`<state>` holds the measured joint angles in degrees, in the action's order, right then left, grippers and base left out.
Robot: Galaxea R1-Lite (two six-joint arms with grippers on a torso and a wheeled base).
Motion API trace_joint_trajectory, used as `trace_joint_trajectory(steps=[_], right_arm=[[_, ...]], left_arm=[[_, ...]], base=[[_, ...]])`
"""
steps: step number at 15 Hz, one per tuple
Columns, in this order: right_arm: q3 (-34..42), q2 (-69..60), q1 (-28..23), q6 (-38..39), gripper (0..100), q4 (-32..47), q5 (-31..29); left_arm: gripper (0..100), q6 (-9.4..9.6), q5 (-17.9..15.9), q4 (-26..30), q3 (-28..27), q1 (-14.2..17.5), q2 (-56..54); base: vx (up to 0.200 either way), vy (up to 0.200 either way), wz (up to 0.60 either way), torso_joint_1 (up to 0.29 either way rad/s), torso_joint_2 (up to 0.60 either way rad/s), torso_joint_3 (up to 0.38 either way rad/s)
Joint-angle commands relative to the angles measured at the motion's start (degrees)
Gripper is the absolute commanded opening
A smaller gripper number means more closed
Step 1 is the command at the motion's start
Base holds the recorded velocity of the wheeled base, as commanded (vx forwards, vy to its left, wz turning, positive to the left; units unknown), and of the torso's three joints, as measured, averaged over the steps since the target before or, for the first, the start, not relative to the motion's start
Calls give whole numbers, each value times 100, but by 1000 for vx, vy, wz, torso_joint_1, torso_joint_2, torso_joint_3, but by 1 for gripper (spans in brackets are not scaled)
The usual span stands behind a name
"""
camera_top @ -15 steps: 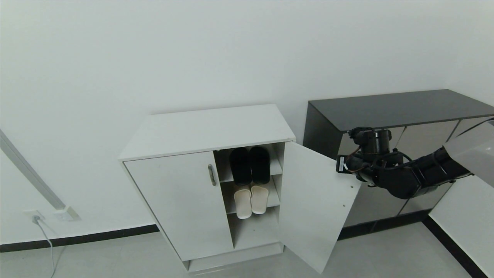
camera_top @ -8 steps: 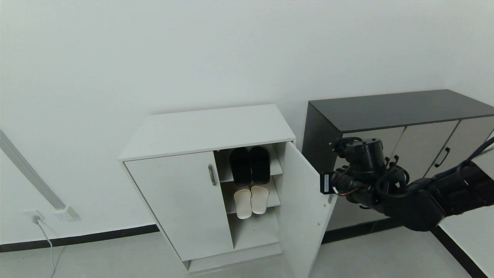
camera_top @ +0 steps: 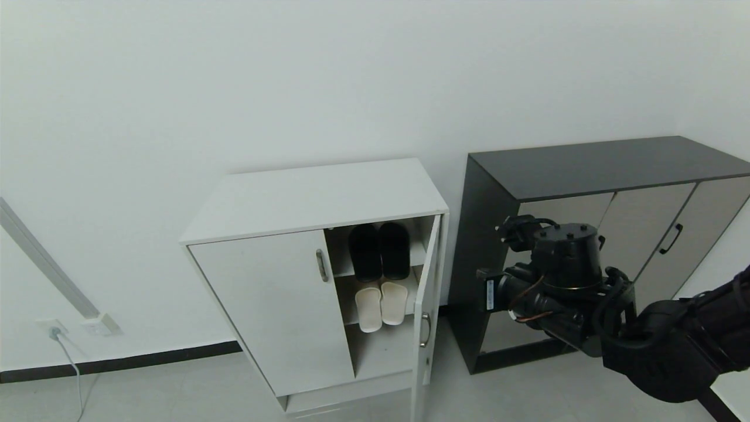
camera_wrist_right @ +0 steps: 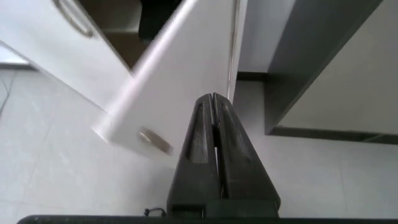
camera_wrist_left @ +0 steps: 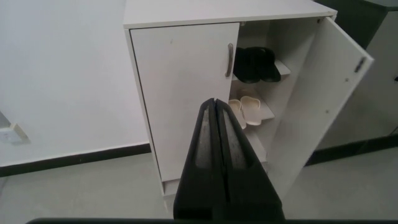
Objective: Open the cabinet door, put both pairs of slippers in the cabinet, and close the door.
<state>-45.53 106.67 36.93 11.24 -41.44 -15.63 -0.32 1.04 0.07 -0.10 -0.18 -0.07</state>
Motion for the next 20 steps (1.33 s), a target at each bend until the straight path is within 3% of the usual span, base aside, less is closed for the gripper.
trace_joint_trajectory(steps=[1,8,14,20], right_arm=[[141,-85,25,-17,0,-5,-2],[264,-41,280,-140,0,-5,-28],[457,-23,447,-219,0,-304,16],[660,3,368,-351,0,-620,60]], left_arm=[[0,-3,2,1,1,1,7],[0,-3,2,1,1,1,7],[0,5,-7,1,1,1,7],[0,5,-7,1,1,1,7]], base=[[0,0,0,0,0,0],[0,0,0,0,0,0],[0,0,600,2,3,3],[0,0,0,0,0,0]])
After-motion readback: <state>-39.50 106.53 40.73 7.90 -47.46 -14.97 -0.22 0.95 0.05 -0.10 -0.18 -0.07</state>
